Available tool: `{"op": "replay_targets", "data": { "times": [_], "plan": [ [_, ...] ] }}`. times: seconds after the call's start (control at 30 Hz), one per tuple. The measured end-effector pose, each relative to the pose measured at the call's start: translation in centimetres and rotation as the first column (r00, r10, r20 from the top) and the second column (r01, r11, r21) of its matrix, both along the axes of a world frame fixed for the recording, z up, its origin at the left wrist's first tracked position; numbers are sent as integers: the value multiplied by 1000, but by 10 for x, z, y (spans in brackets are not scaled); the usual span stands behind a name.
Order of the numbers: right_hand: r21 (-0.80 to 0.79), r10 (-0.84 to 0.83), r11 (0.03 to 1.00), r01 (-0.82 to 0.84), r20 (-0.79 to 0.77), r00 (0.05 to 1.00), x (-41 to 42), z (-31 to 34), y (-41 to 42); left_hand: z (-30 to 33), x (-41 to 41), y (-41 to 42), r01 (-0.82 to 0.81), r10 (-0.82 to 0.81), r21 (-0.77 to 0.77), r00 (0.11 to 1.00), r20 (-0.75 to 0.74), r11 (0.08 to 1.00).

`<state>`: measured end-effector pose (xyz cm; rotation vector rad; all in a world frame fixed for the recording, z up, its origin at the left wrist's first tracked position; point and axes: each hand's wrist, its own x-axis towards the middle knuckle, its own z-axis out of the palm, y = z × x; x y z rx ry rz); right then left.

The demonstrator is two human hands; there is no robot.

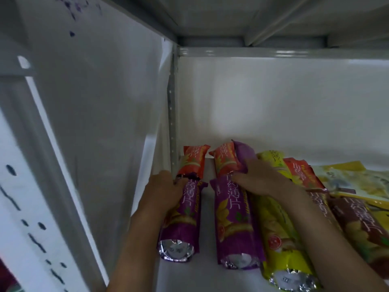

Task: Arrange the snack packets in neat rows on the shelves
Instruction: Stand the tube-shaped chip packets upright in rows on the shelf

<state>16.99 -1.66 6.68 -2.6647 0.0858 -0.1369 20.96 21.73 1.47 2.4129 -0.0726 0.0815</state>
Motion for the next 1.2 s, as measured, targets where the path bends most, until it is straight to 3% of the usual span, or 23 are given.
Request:
{"op": "replay_targets", "data": {
  "times": [0.2, 0.4, 0.47, 0.6, 0.73, 0.83, 0.9, 1.03, 1.1, 1.2],
  "plan": [
    [-37, 184, 983, -181, 147, 972, 2, -15, 19, -14, -5, 2, -4, -21, -155, 987, -159, 988],
    [-21, 350, 935, -353, -104, 931, 13, -23, 43, -21, -12, 3, -51, -43, -403, 975, -219, 914],
    [-41, 342, 936, -348, -112, 933, 13, -24, 43, -17, -19, 2, -40, -56, -472, 981, -188, 880],
    [74, 332, 940, -334, 38, 943, 8, -17, 34, -6, -33, 1, -29, -52, -594, 992, -118, 804],
    [152, 282, 941, -303, 148, 948, 4, -6, 16, 3, -41, -1, -11, -87, -740, 992, -93, 672],
    [260, 271, 921, -290, 108, 957, 0, 1, 5, 11, -45, -5, 62, -163, -853, 986, -28, 519],
    [406, 312, 855, -322, 94, 945, -1, 5, 2, 20, -45, -10, 136, -219, -883, 975, 38, 449],
    [722, 332, 562, -403, 249, 910, 0, 23, -2, 45, -37, -23, 293, -291, -881, 938, 190, 371],
    [705, 298, 555, -442, 328, 897, -1, 38, -8, 57, -27, -31, 352, -316, -875, 916, 248, 333],
    [600, 265, 645, -473, 405, 875, 0, 58, -18, 72, -11, -41, 414, -384, -859, 877, 288, 302]
  ]
}}
